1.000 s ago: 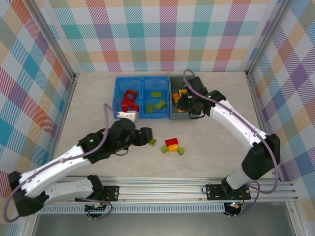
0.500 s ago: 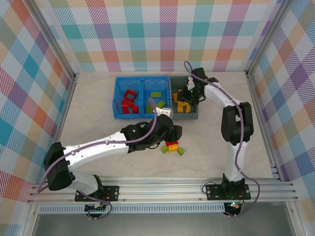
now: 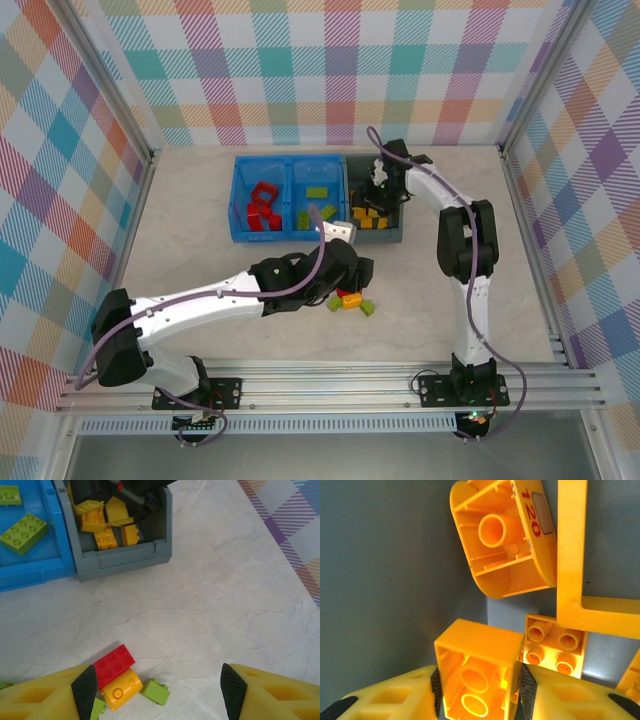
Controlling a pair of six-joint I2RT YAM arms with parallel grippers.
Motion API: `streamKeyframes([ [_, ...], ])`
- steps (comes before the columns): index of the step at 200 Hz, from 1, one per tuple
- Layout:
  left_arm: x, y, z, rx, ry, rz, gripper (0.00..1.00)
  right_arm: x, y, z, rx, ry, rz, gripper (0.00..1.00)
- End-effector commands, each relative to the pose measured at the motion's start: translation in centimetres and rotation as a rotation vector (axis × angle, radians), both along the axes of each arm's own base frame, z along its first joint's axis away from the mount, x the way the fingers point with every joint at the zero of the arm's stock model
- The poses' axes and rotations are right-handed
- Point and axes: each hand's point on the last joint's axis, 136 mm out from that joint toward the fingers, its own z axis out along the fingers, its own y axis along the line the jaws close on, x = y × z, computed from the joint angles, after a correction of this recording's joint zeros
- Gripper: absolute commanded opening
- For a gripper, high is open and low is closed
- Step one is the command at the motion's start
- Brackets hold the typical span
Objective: Sort the legos into containers by color
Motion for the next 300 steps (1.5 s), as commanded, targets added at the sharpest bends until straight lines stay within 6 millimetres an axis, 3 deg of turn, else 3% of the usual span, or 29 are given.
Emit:
streamKeyframes([
  [1, 0.1, 0.0, 2.1, 0.004, -0.061, 0.022, 0.68, -0.3, 0.8, 0.7, 0.037, 0.013, 0.028, 0.5],
  [35, -0.2, 0.3, 2.4, 0.005, -0.062, 0.022, 0.68, -0.6, 0.5, 1.8, 0.03, -0.011, 0.026, 0.6],
  [58, -0.3, 0.7, 2.2, 0.014, -0.056, 0.031, 0.68, -0.8, 0.2, 3.4, 0.021, -0.043, 0.022, 0.58],
  [96, -0.5, 2.1, 1.5, 0.029, -0.015, 0.081, 0.67, -1.4, -0.7, 8.4, 0.012, -0.163, 0.009, 0.55],
  [126, -1.2, 3.3, 0.3, 0.071, 0.01, 0.076, 0.67, -3.2, -1.7, 13.1, 0.004, -0.268, -0.005, 0.55],
  [152, -2.2, 3.9, -0.8, 0.114, 0.044, 0.024, 0.69, -6.7, -2.9, 16.0, -0.054, -0.354, -0.016, 0.55],
  [183, -3.4, 5.4, -3.0, 0.136, 0.123, 0.046, 0.7, -13.7, -4.2, 17.3, -0.114, -0.388, -0.02, 0.56],
  [215, -4.5, 6.1, -5.7, 0.116, 0.233, 0.096, 0.7, -21.4, -6.0, 15.9, -0.149, -0.327, -0.036, 0.57],
  [244, -5.7, 4.8, -7.8, 0.049, 0.332, 0.103, 0.7, -27.0, -7.8, 14.1, -0.179, -0.225, -0.067, 0.57],
  [271, -6.0, 4.2, -9.1, 0.05, 0.38, 0.15, 0.7, -30.2, -9.2, 12.9, -0.199, -0.17, -0.095, 0.58],
  [300, -5.4, 3.1, -8.9, -0.004, 0.414, 0.223, 0.7, -30.9, -9.9, 13.3, -0.213, -0.184, -0.101, 0.58],
])
